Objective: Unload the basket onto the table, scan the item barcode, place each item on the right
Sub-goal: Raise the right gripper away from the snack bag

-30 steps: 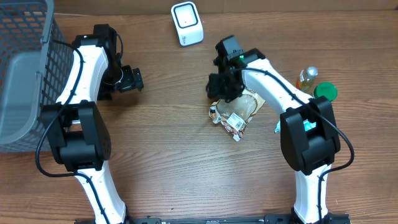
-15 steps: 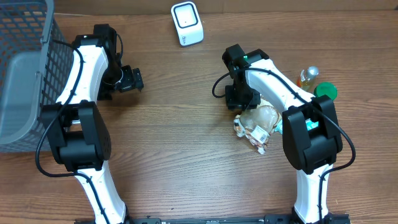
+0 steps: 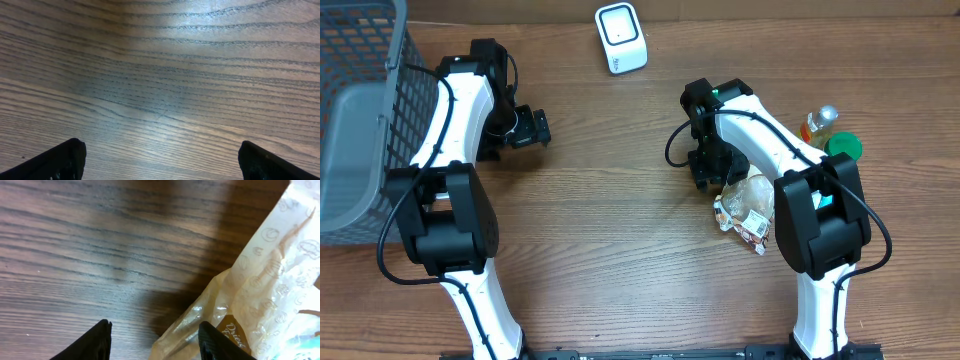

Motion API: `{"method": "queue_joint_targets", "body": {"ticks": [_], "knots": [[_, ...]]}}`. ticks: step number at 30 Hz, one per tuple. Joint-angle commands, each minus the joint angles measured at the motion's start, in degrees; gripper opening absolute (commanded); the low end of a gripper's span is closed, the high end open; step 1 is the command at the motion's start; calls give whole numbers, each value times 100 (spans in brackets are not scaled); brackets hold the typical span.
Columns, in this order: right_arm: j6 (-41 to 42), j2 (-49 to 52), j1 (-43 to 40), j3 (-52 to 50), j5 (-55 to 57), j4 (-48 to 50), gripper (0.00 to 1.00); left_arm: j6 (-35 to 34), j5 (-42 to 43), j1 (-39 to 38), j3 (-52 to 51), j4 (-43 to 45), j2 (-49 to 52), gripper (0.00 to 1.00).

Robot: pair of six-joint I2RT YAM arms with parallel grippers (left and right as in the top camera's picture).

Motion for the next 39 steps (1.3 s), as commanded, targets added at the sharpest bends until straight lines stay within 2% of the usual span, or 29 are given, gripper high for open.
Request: {"method": "queue_joint_targets", "body": {"ticks": [1,6,10,12,19,24,25,26,29,39], "knots": [[-160,-4,-44,-33,116,15,54,-39,-37,-9,90,4,-227,100],[-138,-4,-44,-33,-417,177,56,-39,-37,-9,90,4,-227,100],[-140,-4,-42,-33,-1106,409,69,-39,-37,-9,90,4,-227,100],[-140,-4,-42,-28,-1309,505,69,-39,-37,-9,90,2,-227,100],[-144,-7,-109,433,-1290,566,72,-39,-37,-9,90,4,-227,100],[-142,-7,-269,610,-909,1281,79,-39,-37,-9,90,4,-227,99],[-142,-7,-313,608,-868,1497,92,-39,-37,-9,90,4,-227,99],[-142,-7,-345,608,-868,1644,100,-39,-37,-9,90,4,-227,100],[-142,-7,-428,608,-868,1974,100,-39,-37,-9,90,4,-227,100],[-142,-7,-459,608,-977,2194,100,-39,-37,-9,90,4,-227,100]]}}
